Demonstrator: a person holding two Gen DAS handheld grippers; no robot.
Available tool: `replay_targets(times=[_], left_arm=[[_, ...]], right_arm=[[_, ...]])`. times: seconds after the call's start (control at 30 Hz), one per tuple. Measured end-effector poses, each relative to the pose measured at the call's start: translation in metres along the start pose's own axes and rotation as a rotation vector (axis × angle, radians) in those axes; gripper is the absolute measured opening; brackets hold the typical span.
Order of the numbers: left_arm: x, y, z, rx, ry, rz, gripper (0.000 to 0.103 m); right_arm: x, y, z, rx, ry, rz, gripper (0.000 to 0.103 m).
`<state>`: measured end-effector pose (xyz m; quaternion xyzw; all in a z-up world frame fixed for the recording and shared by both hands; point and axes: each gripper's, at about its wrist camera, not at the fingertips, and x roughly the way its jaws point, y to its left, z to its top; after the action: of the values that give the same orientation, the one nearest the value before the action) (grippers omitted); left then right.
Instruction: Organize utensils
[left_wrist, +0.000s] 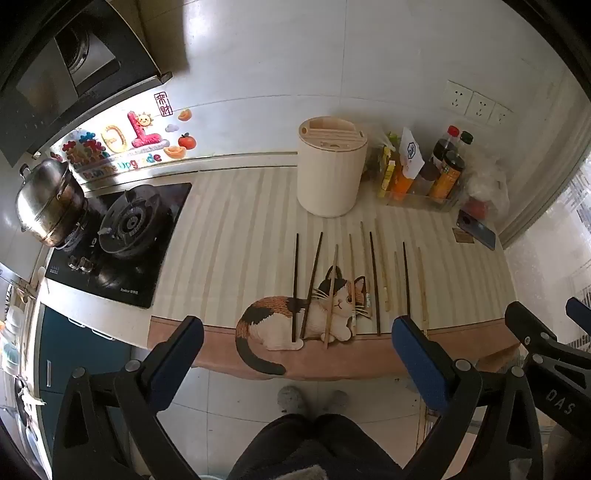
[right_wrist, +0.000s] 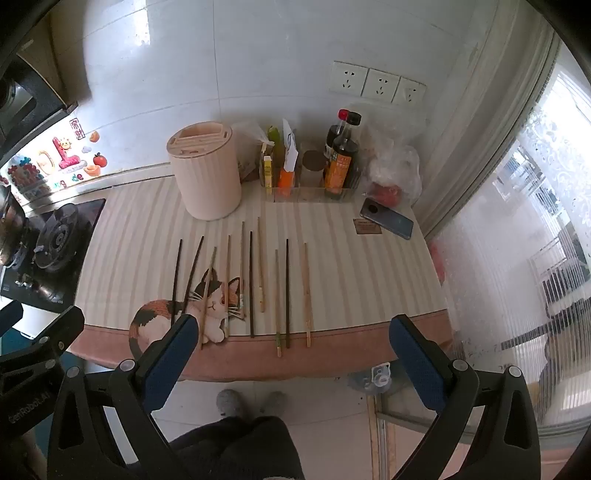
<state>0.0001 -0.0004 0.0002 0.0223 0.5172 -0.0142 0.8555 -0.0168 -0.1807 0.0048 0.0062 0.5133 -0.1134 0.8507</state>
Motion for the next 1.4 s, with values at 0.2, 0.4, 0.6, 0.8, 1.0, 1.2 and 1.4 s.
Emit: replay_targets(times=[0.2, 0.4, 0.6, 0.8, 1.0, 1.2, 1.4], left_arm=[[0.0, 0.0, 0.0, -0.003, 0.001, -0.006, 0.103], [0.001, -0.001, 0.001, -0.003, -0.001, -0.003, 0.103], [0.001, 0.0, 0.0, -0.004, -0.005, 0.0, 0.103], [-0.006, -0.004, 0.001, -0.005, -0.008, 0.003, 0.103], [-0.006, -0.002, 0.001, -0.006, -0.006, -0.001, 0.103], [-0.004, 0.003, -0.002, -0.007, -0.007, -0.005, 0.103], [-0.005, 0.003, -0.002, -0.006, -0.01, -0.005, 0.103]], right_arm=[[0.0, -0.001, 0.001, 0.005, -0.001, 0.011, 0.103], [-0.001, -0.002, 0.002, 0.003, -0.001, 0.008, 0.103], [-0.001, -0.002, 0.002, 0.003, -0.001, 0.007, 0.103], [-0.003, -0.002, 0.002, 0.003, -0.004, 0.006, 0.103], [-0.004, -0.002, 0.002, 0.004, -0.006, 0.006, 0.103], [-0.006, -0.003, 0.002, 0.004, -0.008, 0.004, 0.103], [-0.006, -0.004, 0.0, 0.003, -0.013, 0.002, 0.103]])
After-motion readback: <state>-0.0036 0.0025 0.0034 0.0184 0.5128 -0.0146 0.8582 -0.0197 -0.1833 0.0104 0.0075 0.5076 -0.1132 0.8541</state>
